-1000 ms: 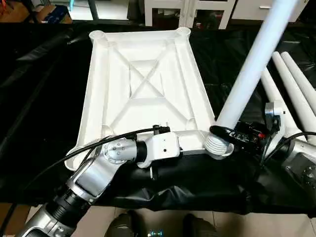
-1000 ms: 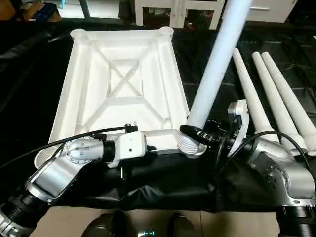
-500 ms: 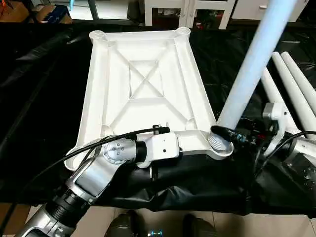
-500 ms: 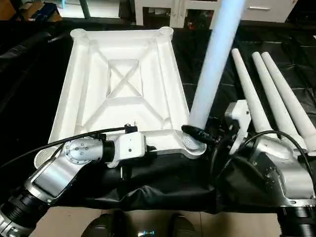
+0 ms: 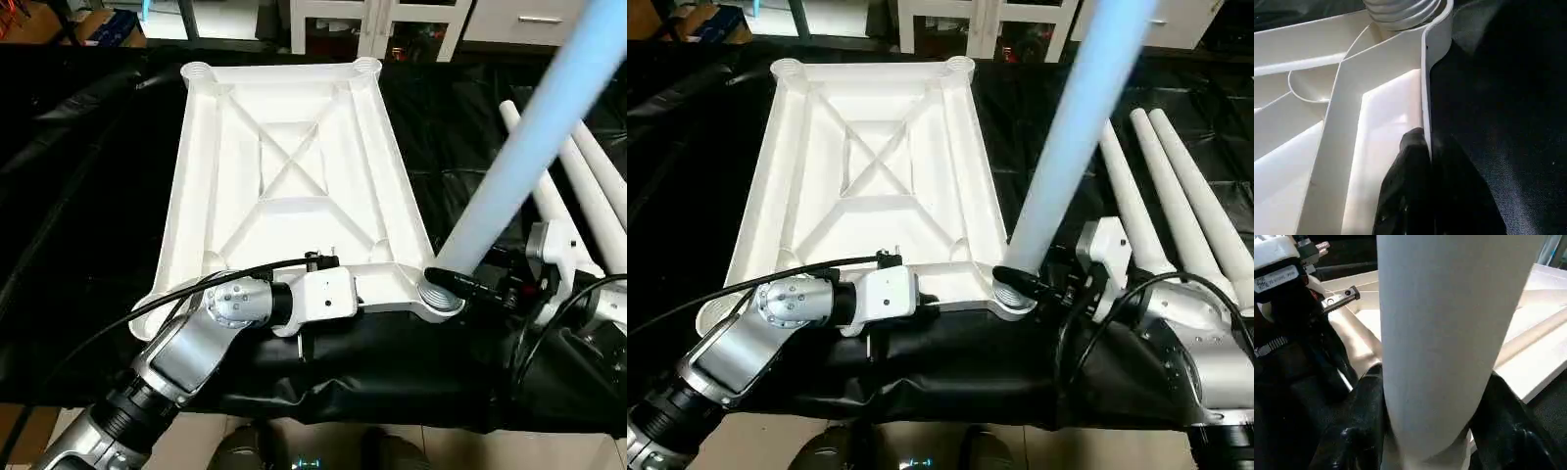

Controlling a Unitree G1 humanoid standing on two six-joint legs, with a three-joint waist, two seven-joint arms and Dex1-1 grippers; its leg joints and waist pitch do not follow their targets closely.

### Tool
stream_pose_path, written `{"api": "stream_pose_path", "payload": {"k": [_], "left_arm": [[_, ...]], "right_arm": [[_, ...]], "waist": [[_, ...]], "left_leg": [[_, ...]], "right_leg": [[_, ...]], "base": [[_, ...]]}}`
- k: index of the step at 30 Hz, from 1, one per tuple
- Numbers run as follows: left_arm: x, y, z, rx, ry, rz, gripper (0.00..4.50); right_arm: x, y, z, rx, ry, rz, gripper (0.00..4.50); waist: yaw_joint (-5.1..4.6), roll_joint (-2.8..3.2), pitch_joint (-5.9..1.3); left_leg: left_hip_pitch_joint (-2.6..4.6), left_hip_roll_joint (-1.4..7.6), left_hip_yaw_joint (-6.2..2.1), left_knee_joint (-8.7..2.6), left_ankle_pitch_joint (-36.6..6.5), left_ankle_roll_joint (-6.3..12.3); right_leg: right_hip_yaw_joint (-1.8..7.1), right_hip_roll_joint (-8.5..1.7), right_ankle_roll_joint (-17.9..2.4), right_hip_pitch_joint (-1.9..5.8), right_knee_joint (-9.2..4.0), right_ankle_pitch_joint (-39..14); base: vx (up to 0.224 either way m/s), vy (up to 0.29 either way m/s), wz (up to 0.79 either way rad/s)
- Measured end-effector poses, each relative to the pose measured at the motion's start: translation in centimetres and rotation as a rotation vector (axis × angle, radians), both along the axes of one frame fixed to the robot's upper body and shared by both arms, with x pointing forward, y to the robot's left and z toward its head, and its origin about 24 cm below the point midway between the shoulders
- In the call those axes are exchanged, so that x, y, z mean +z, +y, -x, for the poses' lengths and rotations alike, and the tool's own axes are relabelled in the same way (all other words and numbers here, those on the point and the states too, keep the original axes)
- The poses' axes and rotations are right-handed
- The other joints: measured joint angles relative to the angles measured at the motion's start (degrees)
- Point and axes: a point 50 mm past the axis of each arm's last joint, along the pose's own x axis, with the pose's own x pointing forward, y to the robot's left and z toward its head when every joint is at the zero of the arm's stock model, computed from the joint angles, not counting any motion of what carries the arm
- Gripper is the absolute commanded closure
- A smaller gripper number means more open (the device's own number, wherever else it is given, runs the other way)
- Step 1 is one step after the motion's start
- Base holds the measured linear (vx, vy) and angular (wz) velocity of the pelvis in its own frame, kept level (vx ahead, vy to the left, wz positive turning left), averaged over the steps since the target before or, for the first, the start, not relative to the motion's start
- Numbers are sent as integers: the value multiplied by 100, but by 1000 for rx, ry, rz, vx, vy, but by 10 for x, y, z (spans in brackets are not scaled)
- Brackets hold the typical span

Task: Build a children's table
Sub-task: Insert table leg to table base

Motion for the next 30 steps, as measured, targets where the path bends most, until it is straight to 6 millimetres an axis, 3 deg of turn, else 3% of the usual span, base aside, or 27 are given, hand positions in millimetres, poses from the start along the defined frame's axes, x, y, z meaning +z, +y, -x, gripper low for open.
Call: {"api": "stream_pose_path", "payload": {"k": [14, 25, 30], "left_arm": [[-1, 0, 0, -3, 5, -4, 450], [-1, 8, -5, 32, 9, -11, 450], [-1, 10, -6, 48, 6, -10, 450]], "right_arm": [[-6, 3, 3, 29, -31, 51, 261], [-11, 13, -11, -46, 22, -90, 262], [-15, 13, -14, -109, 58, -169, 262]], "waist": [[-3, -22, -12], [-123, -51, 2], [-133, -65, 11]], "left_leg": [[4, 1, -4, -8, 0, -1], [10, 3, -14, -15, 0, -3], [11, -1, -30, -43, 0, -3]], "right_leg": [[0, 3, 21, 6, -3, -13], [-2, 7, 44, -3, -15, -27], [-14, 12, 46, -5, -107, -28]], "base": [[0, 0, 0], [0, 0, 0], [0, 0, 0]]}}
